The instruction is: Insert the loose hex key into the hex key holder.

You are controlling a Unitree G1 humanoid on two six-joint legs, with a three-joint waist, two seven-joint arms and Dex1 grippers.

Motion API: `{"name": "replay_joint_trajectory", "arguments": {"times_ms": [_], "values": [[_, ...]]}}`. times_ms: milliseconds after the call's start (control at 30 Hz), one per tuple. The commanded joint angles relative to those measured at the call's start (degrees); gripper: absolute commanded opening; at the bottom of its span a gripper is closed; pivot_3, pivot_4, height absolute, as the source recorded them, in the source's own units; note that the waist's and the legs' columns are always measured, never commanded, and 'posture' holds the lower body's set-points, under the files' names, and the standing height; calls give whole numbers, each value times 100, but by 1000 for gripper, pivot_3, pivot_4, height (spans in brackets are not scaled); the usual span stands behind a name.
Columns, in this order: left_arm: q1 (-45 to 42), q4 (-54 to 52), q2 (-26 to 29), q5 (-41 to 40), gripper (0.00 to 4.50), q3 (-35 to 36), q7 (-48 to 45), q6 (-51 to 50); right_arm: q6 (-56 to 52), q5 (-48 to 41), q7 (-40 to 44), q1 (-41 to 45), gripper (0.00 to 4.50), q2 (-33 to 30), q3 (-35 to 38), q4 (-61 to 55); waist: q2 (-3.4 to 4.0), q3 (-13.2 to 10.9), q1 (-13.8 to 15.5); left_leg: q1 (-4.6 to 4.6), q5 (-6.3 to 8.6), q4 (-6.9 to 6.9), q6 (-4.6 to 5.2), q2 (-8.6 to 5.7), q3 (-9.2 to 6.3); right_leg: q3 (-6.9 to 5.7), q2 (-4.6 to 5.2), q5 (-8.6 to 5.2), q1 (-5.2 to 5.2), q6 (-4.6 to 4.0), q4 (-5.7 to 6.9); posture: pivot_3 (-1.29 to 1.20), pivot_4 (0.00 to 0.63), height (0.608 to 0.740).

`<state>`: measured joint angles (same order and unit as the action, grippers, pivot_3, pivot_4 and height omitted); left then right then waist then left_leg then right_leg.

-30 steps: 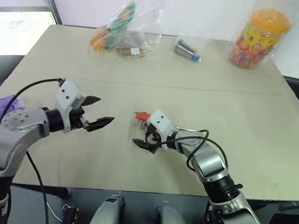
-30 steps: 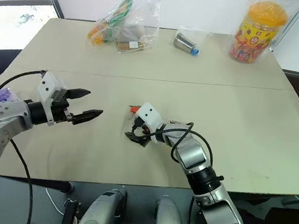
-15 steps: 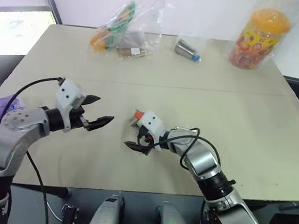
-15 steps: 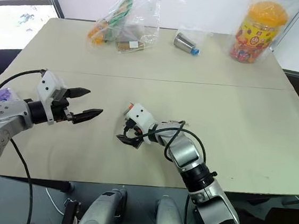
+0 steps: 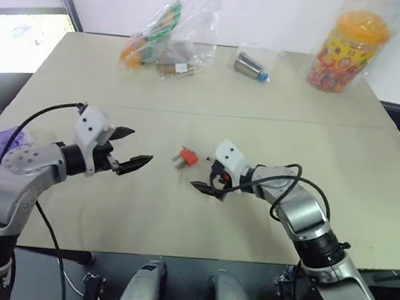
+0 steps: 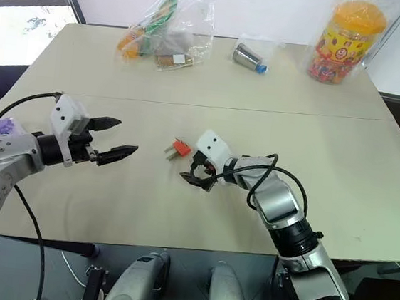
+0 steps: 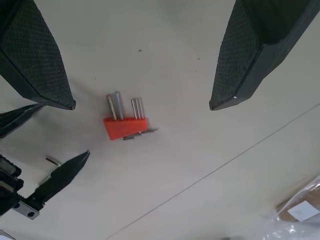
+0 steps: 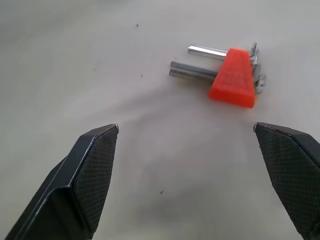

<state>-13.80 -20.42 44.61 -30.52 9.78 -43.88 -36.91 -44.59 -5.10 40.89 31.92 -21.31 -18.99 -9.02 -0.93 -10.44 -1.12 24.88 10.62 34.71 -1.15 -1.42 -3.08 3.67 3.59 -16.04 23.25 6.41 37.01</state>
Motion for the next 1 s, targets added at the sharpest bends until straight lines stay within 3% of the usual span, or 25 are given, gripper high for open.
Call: {"name": "replay_joint_trajectory", "arguments": {"times_ms": [33, 233, 800, 900, 1000], "values": [[-135, -12, -15, 34, 4500, -18, -46, 130, 90, 33, -477, 115, 4477, 339, 223, 193, 0, 0, 1, 0, 0, 0, 0, 0, 0, 0, 0, 0, 0, 0, 0, 0, 150, 740], [-196, 75, -12, 58, 4500, -6, -85, 160, 67, -9, -1061, 229, 4477, 1084, 390, 822, 0, 0, -4, 1, -1, 0, 1, -1, 1, 0, -1, 1, 1, 1, 1, 0, 150, 740], [-34, -93, 8, 69, 4500, 123, -3, 111, 475, 232, -1254, 183, 4477, 1198, 179, 1242, 1, -1, -7, 2, -2, 0, 2, -3, 2, -1, -3, 6, 3, 11, 4, 0, 150, 740], [-25, -111, 11, 69, 4500, 120, 17, 114, 495, 258, -1269, 164, 3642, 1219, 166, 1242, 1, -1, -7, 2, -2, 0, 2, -3, 2, -1, -4, 5, 3, 10, 5, 0, 150, 740], [-28, -112, 7, 80, 4500, 116, 38, 124, 522, 285, -1288, 154, 2152, 1261, 156, 1268, 1, -1, -8, 2, -2, 0, 2, -3, 2, -1, -4, 6, 3, 10, 4, 0, 150, 740]]}}
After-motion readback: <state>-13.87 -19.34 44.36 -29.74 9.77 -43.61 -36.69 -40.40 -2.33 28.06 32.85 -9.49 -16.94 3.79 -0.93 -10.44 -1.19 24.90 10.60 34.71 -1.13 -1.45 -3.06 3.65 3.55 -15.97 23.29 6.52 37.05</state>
